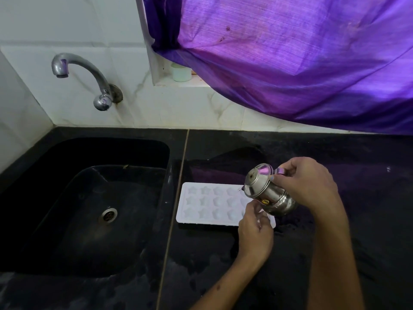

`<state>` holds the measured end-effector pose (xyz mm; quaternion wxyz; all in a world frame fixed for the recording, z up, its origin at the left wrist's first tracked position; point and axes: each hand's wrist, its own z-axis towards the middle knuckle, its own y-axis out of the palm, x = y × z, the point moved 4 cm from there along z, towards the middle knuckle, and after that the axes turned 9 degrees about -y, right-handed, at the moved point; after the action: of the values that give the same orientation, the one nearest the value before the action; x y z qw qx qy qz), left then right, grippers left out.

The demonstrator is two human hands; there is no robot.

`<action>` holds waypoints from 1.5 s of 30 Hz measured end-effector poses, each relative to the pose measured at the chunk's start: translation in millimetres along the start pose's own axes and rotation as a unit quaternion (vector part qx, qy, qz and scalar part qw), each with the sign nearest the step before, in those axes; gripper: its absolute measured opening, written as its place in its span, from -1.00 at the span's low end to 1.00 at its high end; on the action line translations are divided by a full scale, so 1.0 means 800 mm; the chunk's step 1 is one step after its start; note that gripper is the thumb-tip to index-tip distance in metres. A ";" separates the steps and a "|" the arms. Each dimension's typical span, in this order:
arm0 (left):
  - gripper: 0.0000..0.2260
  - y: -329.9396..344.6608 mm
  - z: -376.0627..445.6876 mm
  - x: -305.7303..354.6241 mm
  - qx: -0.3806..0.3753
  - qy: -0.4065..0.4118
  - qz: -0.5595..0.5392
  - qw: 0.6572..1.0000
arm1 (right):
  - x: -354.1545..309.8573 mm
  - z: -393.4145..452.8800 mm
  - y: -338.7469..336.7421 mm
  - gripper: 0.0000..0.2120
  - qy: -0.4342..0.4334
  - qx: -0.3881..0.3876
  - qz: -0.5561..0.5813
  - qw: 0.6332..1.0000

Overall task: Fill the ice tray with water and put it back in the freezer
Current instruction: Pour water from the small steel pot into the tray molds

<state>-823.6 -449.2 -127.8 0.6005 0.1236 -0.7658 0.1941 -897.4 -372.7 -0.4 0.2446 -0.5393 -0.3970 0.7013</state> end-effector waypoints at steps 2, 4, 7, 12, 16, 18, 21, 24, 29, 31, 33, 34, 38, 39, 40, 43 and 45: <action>-0.71 -0.004 0.000 0.000 -0.011 -0.003 0.001 1.000 | -0.003 -0.002 0.002 -0.84 0.006 0.001 -0.003 1.000; -0.71 -0.006 0.000 0.001 -0.021 -0.004 0.003 1.000 | -0.006 -0.005 0.003 -0.83 0.009 0.006 -0.010 1.000; -0.72 -0.009 0.000 0.000 -0.040 -0.007 0.003 0.999 | -0.009 -0.010 0.003 -0.81 0.021 0.017 -0.020 0.999; -0.72 -0.013 -0.002 -0.004 -0.073 -0.018 0.000 0.997 | -0.013 -0.018 0.002 -0.80 0.034 0.025 -0.022 0.999; -0.72 -0.014 -0.002 -0.002 -0.082 -0.013 -0.005 0.997 | -0.013 -0.024 0.000 -0.77 0.040 0.036 -0.016 0.998; -0.71 -0.016 -0.003 -0.002 -0.085 -0.011 -0.005 0.996 | -0.012 -0.028 -0.001 -0.78 0.043 0.034 -0.001 0.998; -0.72 -0.022 -0.005 -0.004 -0.075 0.001 -0.012 0.997 | -0.008 -0.033 -0.003 -0.84 0.051 0.023 0.032 0.998; -0.73 -0.029 -0.005 -0.003 -0.052 0.011 -0.032 0.998 | -0.009 -0.037 -0.006 -0.85 0.057 0.031 0.079 0.995; -0.70 -0.038 -0.006 -0.001 -0.032 0.014 -0.058 0.998 | -0.018 -0.042 -0.002 -0.87 0.055 0.054 0.105 0.992; -0.69 -0.041 -0.007 -0.001 -0.030 0.016 -0.058 0.998 | -0.024 -0.042 0.002 -0.88 0.049 0.059 0.097 0.992; -0.70 -0.044 -0.007 -0.001 -0.031 0.014 -0.060 0.998 | -0.031 -0.041 0.007 -0.89 0.041 0.059 0.085 0.994; -0.70 -0.045 -0.007 -0.002 -0.031 0.012 -0.062 0.998 | -0.034 -0.040 0.009 -0.89 0.037 0.058 0.077 0.995; -0.71 -0.051 -0.006 -0.004 -0.037 -0.004 -0.070 0.997 | -0.043 -0.038 0.020 -0.88 0.030 0.050 0.030 0.998; -0.70 -0.052 -0.006 -0.005 -0.042 -0.007 -0.073 0.996 | -0.045 -0.038 0.023 -0.88 0.030 0.048 0.021 0.998; -0.70 -0.053 -0.006 -0.005 -0.045 -0.010 -0.074 0.996 | -0.047 -0.038 0.025 -0.88 0.030 0.047 0.015 0.998; -0.72 -0.055 -0.005 -0.007 -0.051 -0.021 -0.077 0.996 | -0.051 -0.038 0.030 -0.89 0.026 0.048 0.007 0.998; -0.71 -0.056 -0.004 -0.008 -0.055 -0.021 -0.072 0.996 | -0.053 -0.038 0.031 -0.90 0.020 0.049 -0.001 0.999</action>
<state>-800.6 -488.4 -127.1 0.6026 0.1495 -0.7768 0.1053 -853.9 -410.9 0.1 0.2797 -0.5404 -0.3581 0.7082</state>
